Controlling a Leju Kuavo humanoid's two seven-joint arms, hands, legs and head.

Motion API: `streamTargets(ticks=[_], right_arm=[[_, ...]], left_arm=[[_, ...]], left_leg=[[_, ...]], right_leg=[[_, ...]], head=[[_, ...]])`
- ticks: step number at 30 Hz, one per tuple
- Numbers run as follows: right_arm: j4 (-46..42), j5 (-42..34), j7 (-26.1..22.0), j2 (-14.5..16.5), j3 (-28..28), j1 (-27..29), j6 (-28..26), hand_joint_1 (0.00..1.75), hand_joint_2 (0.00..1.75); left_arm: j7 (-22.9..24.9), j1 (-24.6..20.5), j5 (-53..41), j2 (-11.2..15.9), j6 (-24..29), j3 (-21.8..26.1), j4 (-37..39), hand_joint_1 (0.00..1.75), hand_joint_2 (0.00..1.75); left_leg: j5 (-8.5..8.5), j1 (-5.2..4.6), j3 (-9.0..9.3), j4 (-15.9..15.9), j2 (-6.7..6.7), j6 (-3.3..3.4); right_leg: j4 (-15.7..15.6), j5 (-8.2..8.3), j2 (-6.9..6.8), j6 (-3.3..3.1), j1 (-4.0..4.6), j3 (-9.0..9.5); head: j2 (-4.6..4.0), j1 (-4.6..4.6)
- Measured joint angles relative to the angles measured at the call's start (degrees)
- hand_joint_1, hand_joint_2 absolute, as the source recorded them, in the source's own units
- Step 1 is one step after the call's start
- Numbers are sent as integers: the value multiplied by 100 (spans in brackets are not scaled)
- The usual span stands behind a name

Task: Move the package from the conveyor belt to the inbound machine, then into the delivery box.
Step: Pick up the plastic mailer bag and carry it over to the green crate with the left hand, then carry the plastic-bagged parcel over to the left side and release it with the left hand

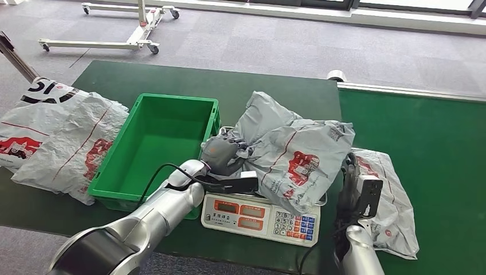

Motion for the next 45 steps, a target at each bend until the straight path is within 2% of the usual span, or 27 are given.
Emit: streamTargets(ticks=[9, 18, 24, 27, 30, 34, 37, 45], right_arm=[[65, -138, 3, -1, 51, -146, 81, 0, 0], [65, -333, -50, -27, 51, -141, 43, 0, 0], [62, -448, -79, -55, 51, -99, -25, 0, 0], [9, -591, -103, -111, 50, 10, -87, 0, 0], [-139, -735, -148, -189, 18, 242, -142, 0, 0], [-427, -823, -180, -261, -103, 574, -180, 0, 0], [-572, -832, -171, -278, -149, 665, -184, 0, 0], [-756, -838, -162, -275, -208, 766, -222, 0, 0]], left_arm=[[-9, -101, 173, 138, 103, 0, -100, 175, 175], [-346, -388, 770, 354, 95, 80, -399, 175, 175], [-608, -439, 1453, 523, 50, 295, -917, 175, 175], [-584, -455, 2373, 762, -242, 533, -1705, 175, 175], [-221, -549, 3265, 1148, -746, 876, -2758, 175, 175], [26, -798, 3714, 1681, -1026, 1378, -3747, 175, 175], [27, -867, 3729, 1873, -1021, 1560, -4089, 175, 175], [25, -875, 3666, 2139, -812, 1688, -4357, 175, 175]], left_leg=[[9, 0, -1, 0, 0, -5], [14, 0, -6, 0, 1, -8], [14, 0, -10, 0, 1, -8], [16, 1, -14, 0, 2, -10], [16, 2, -19, 0, 11, -11], [16, 2, -27, -1, 15, -11], [16, 2, -29, -1, 11, -12], [21, -1, -29, 1, 14, -10]], right_leg=[[9, 2, 1, -3, 0, -9], [12, 6, 1, -9, 1, -17], [12, 6, 2, -9, 2, -21], [14, 6, 3, -9, 4, -27], [17, 6, 12, -10, 5, -36], [21, 5, 17, -11, 7, -50], [22, 4, 12, -11, 6, -49], [22, 14, 15, -11, 2, -48]], head=[[0, 0], [0, -1], [0, 0], [0, 0], [0, -1], [0, -2], [0, -2], [0, -1]])
